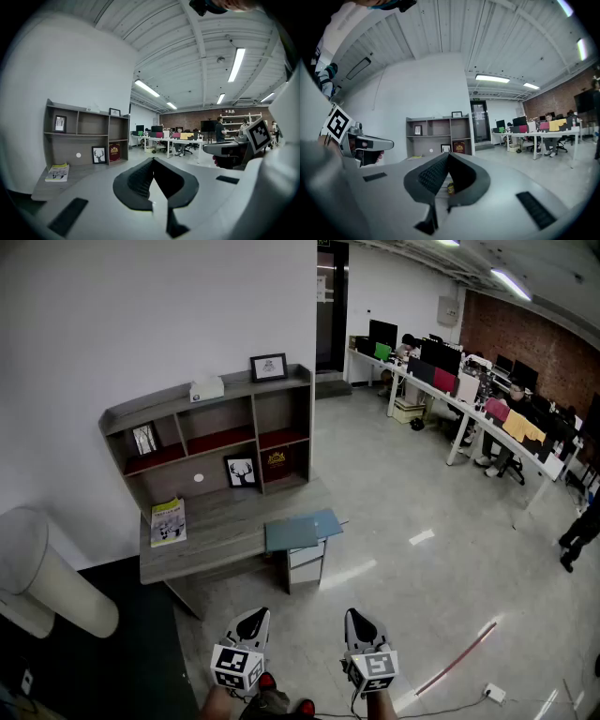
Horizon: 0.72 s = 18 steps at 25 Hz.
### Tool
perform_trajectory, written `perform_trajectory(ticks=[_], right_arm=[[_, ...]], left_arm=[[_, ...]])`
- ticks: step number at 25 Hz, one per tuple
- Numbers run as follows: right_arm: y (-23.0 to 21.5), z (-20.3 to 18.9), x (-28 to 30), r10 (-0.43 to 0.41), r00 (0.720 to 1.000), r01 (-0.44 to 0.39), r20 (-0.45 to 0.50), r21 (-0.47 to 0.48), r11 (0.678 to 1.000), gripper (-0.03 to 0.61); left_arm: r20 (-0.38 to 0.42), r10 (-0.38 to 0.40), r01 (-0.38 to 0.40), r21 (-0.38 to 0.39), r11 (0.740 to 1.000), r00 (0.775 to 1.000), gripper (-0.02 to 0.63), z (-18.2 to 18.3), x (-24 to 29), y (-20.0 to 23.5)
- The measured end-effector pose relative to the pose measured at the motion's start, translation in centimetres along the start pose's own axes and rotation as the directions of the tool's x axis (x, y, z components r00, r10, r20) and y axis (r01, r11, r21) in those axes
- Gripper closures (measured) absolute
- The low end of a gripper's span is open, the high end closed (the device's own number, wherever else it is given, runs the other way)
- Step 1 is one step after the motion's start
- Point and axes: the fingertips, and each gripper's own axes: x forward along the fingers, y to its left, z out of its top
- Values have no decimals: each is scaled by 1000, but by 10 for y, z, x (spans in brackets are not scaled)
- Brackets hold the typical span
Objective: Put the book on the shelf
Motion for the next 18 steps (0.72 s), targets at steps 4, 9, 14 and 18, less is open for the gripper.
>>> perform_trajectory(ticks=[4, 9, 14, 18], right_arm=[[-5, -1, -1, -3, 1000, 3, 2, 1, 1000, 549], [-12, 1, 3, -14, 1000, 13, 24, 16, 1000, 549], [-19, -6, 31, -4, 1000, 4, -2, 5, 1000, 549], [-24, -12, 72, 5, 1000, -5, -20, 8, 1000, 549]], left_arm=[[-4, -3, 3, -1, 1000, 1000, 607, -2, 5, -4], [-9, -16, 16, -1, 1000, 1000, 607, -2, 15, -3], [-46, -12, 12, -11, 1000, 999, 607, -13, 43, 12], [-68, -20, 18, -25, 1000, 997, 607, -19, 75, 34]])
